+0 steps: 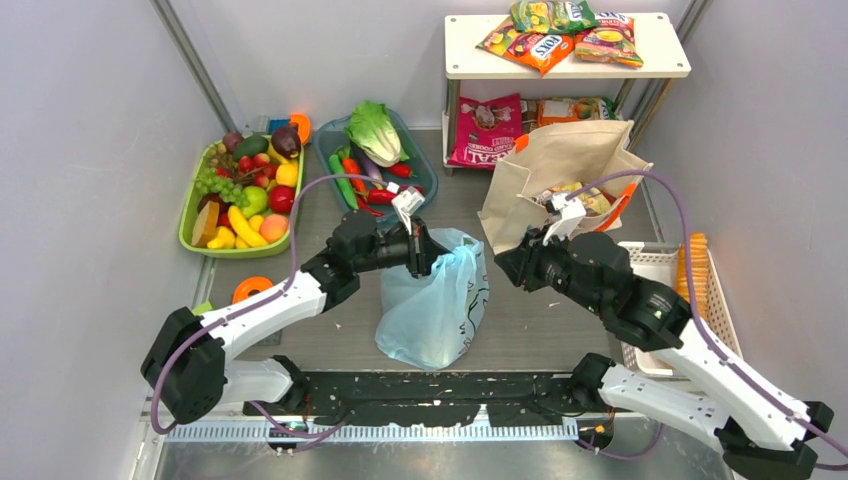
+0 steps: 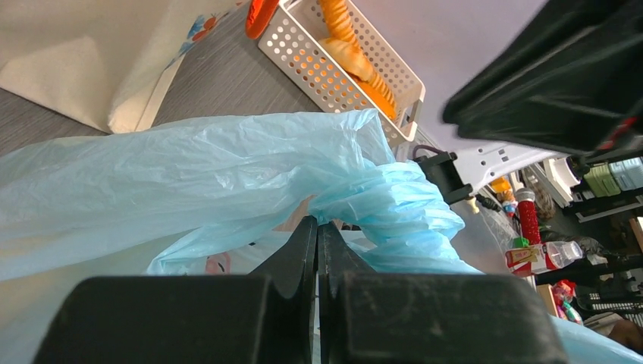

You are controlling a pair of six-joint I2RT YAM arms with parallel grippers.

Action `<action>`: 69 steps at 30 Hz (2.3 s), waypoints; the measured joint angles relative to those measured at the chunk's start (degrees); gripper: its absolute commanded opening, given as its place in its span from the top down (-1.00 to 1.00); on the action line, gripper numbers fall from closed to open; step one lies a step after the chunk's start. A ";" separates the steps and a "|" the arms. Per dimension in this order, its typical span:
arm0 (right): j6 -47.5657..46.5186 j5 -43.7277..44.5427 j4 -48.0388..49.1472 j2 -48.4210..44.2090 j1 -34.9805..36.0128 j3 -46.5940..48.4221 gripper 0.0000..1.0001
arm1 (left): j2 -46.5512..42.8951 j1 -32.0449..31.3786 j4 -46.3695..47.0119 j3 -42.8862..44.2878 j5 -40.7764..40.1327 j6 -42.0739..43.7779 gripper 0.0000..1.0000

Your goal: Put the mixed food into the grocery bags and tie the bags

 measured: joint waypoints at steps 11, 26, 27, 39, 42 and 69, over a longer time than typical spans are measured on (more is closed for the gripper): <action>-0.90 -18.60 6.58 8.96 -5.42 -5.84 0.01 | 0.76 -0.46 -0.44 1.44 1.62 -0.94 1.00; -5.73 -22.51 11.21 12.74 -5.97 -4.87 -0.25 | 3.26 -1.25 -2.38 4.74 5.01 -1.22 1.00; -6.03 -22.51 11.08 12.74 -6.08 -4.76 -0.25 | 3.26 -1.27 -2.40 4.74 5.11 -1.22 1.00; -7.06 -24.46 9.90 11.08 -6.84 -4.74 -0.09 | 3.26 -1.81 -2.89 4.74 5.66 -1.53 1.00; -7.08 -23.89 9.38 9.44 -6.86 -4.83 -0.09 | 3.43 -2.01 -2.84 4.85 5.73 -2.38 1.00; -9.68 -22.53 7.08 11.23 -6.93 -5.33 0.70 | 6.25 -1.44 -1.70 5.60 5.73 -6.93 0.81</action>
